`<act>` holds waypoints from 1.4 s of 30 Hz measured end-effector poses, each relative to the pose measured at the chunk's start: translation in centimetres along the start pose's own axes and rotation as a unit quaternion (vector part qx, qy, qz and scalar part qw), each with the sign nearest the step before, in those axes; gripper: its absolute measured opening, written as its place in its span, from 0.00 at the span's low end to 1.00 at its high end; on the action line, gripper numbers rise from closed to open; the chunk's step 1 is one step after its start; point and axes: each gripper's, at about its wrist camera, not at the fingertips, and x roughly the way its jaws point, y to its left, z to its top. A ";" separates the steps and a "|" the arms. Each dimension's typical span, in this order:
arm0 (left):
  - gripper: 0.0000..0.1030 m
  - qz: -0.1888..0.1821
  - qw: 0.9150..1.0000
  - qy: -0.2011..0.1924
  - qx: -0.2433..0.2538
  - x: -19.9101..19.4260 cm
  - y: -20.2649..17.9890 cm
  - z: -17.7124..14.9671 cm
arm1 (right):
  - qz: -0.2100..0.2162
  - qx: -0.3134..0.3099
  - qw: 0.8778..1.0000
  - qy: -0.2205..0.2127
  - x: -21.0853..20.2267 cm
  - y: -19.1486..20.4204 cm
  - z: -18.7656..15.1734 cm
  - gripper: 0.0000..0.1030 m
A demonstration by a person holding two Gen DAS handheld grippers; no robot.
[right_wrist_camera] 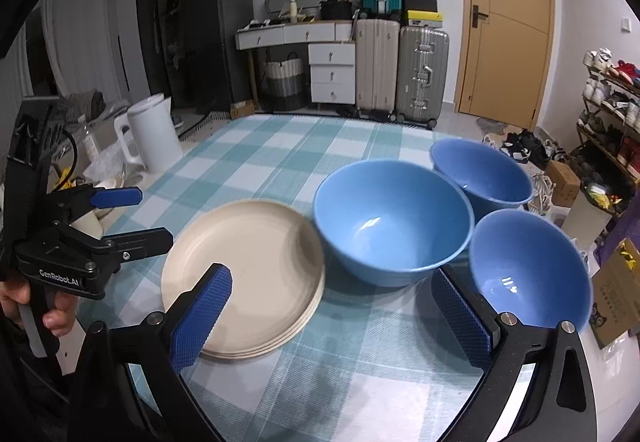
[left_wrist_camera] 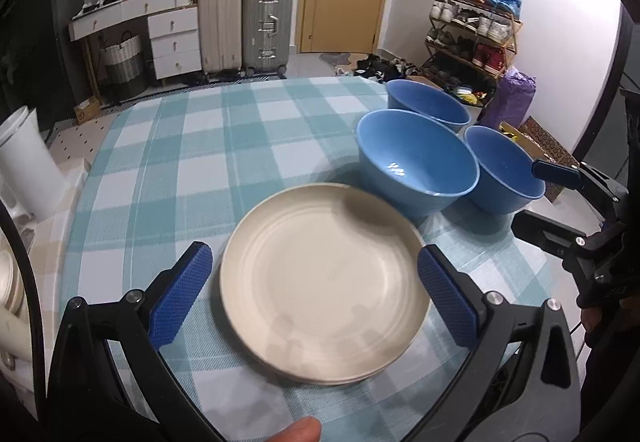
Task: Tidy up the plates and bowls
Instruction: 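Move both tools over the blue bowls toward their rims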
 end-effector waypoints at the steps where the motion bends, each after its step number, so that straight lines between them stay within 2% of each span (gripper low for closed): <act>1: 0.99 0.001 1.000 0.001 0.004 0.1 -0.4 0.4 | 0.000 0.001 1.000 -0.001 -0.2 -0.3 0.2 0.99; 13: 0.99 -0.016 1.000 -0.003 0.023 1.9 -3.8 4.8 | -0.033 0.020 0.999 -0.023 -2.8 -5.1 2.4 0.99; 25: 0.99 -0.058 0.998 -0.006 0.015 4.7 -5.8 10.1 | -0.082 0.051 0.995 -0.034 -4.5 -10.8 4.5 0.99; 33: 0.99 -0.060 0.998 -0.003 0.016 6.8 -6.4 12.6 | -0.100 0.074 0.992 -0.037 -4.8 -14.3 5.5 0.99; 42: 0.99 -0.057 0.998 0.005 0.034 9.7 -7.7 14.9 | -0.105 0.082 0.991 -0.031 -3.3 -17.0 6.7 0.99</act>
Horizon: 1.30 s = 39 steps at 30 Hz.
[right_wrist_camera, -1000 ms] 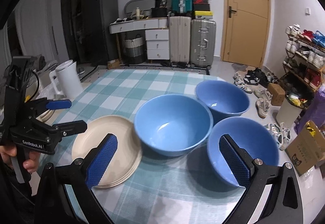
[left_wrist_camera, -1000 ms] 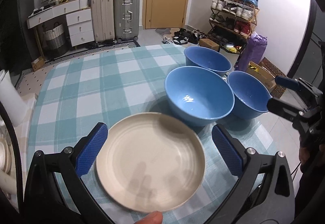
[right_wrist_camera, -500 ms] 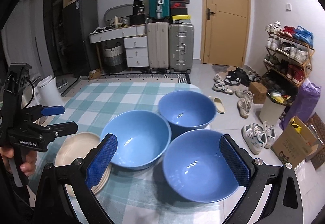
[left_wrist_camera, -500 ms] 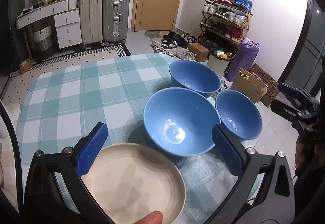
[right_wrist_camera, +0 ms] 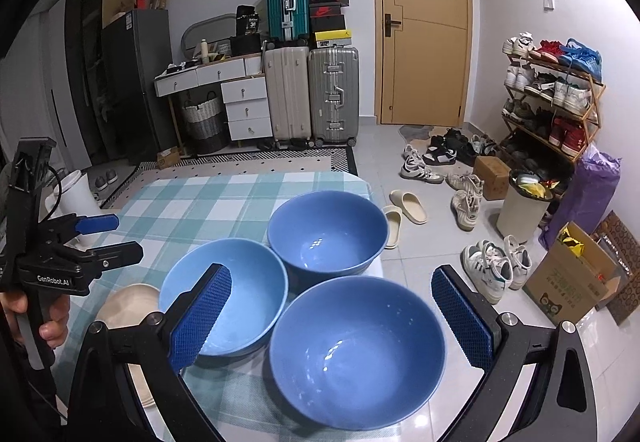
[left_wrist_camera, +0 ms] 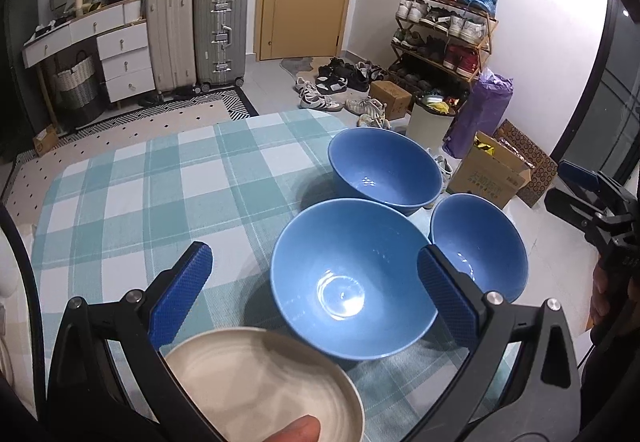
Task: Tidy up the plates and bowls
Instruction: 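Move both tools over the blue bowls toward their rims, then close the left tool on a blue bowl rim while the right tool grips another blue bowl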
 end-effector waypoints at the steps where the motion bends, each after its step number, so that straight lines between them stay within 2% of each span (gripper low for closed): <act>1: 0.99 0.001 1.000 0.002 0.001 0.3 -0.1 0.2 | 0.000 0.001 1.000 0.002 0.3 -0.2 0.1 0.99; 14: 0.99 -0.001 1.000 0.019 0.005 4.7 -0.3 3.3 | -0.018 0.006 1.000 0.018 2.6 -2.3 1.6 0.99; 39: 0.99 0.018 0.996 0.087 -0.006 15.5 0.5 7.0 | 0.008 0.047 0.995 0.087 11.1 -6.8 3.2 0.99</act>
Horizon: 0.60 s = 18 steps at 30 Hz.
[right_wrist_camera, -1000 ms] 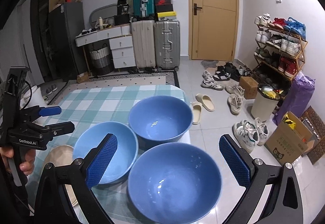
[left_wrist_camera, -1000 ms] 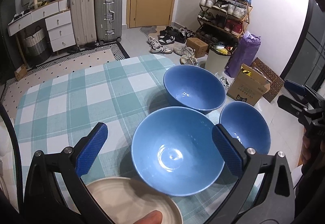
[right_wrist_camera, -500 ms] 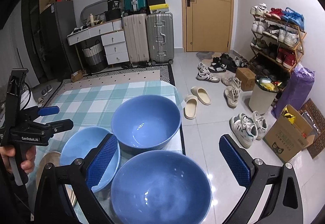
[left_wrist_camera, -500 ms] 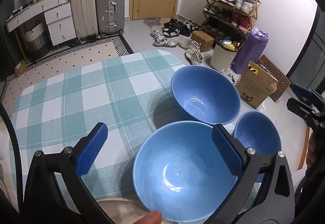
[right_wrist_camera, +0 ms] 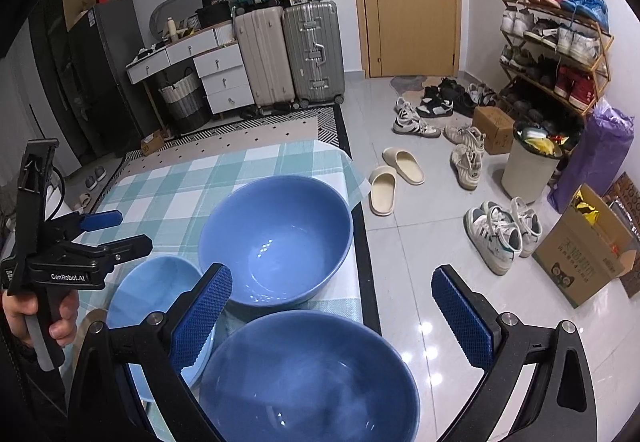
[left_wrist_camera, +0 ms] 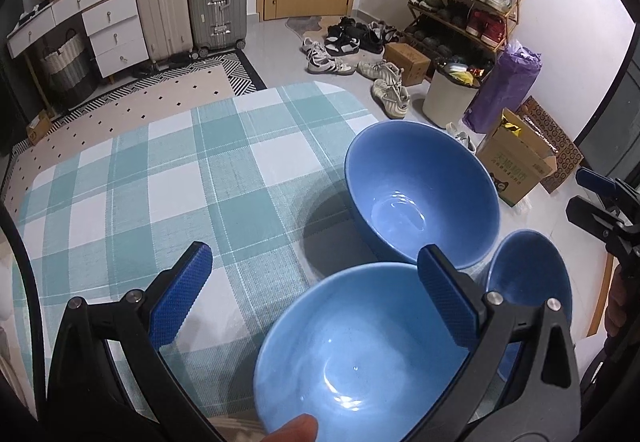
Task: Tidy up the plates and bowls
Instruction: 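Close the left tool on a blue bowl rim while the right tool grips another blue bowl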
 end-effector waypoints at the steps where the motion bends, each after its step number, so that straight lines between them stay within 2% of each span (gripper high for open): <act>1: 0.99 0.000 1.000 0.003 0.000 0.4 0.0 0.1 | 0.000 0.000 1.000 0.002 0.3 -0.1 0.1 0.99; 14: 0.99 -0.010 0.999 0.039 -0.012 4.9 -0.2 1.7 | 0.009 0.008 0.999 0.035 4.5 -0.7 1.5 0.98; 18: 0.98 -0.026 0.998 0.048 -0.009 5.9 -0.5 1.9 | 0.015 0.021 0.999 0.046 5.9 -1.2 1.8 0.92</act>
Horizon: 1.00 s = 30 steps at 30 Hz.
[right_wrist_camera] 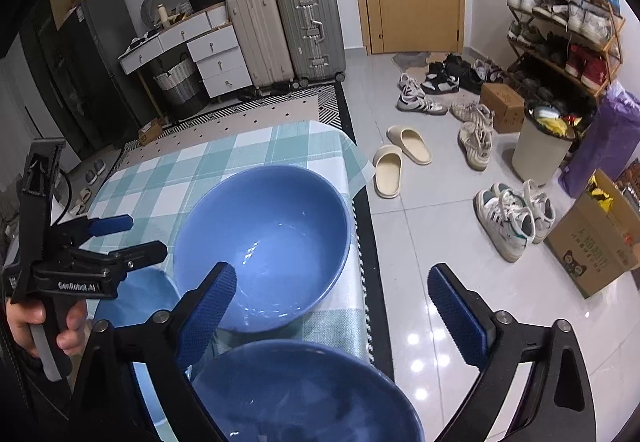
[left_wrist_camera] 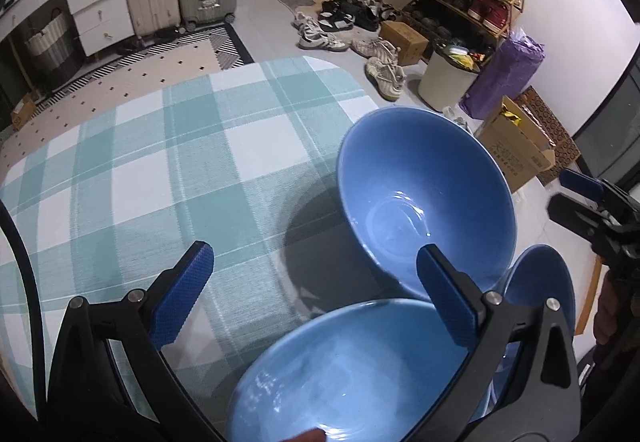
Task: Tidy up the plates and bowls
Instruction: 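Close the left tool on a blue bowl rim while the right tool grips another blue bowl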
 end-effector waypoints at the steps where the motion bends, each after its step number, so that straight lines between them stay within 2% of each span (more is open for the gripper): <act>1: 0.97 -0.004 1.000 0.002 0.001 0.3 -0.1 0.1 | 0.003 0.002 1.000 0.003 0.3 -0.1 0.1 0.89; 5: 0.88 -0.007 1.000 0.004 0.003 1.0 -0.4 0.3 | 0.009 0.011 1.000 0.018 1.7 -0.5 0.3 0.84; 7: 0.85 -0.014 1.000 0.008 -0.001 1.4 -0.4 0.4 | 0.019 0.019 0.999 0.027 2.4 -0.7 0.2 0.77; 12: 0.65 -0.028 0.999 0.016 -0.010 2.3 -0.3 0.5 | 0.026 0.026 0.999 0.037 3.5 -1.0 0.1 0.70; 14: 0.60 -0.035 0.999 0.020 -0.013 2.6 -0.3 0.5 | 0.033 0.030 0.998 0.040 3.8 -1.1 0.1 0.68; 16: 0.57 -0.042 0.999 0.020 -0.013 2.7 -0.3 0.6 | 0.033 0.029 0.998 0.042 4.1 -1.1 0.1 0.61; 20: 0.45 -0.046 0.999 0.024 -0.017 3.2 -0.2 0.6 | 0.034 0.019 0.998 0.049 4.5 -0.7 -0.2 0.51; 24: 0.31 -0.053 0.998 0.023 -0.016 3.3 -0.4 0.6 | 0.027 0.013 0.998 0.050 4.7 -0.5 -0.6 0.36; 26: 0.24 -0.060 0.998 0.020 -0.012 3.2 -0.7 0.7 | 0.023 0.012 0.998 0.050 4.8 -0.5 -0.7 0.28; 28: 0.19 -0.065 0.998 0.016 -0.008 3.1 -0.9 0.7 | 0.021 0.010 0.998 0.051 4.9 -0.6 -0.8 0.16; 30: 0.15 -0.068 0.998 0.014 -0.005 3.1 -1.1 0.7 | 0.024 0.012 0.998 0.051 4.9 -0.7 -0.9 0.15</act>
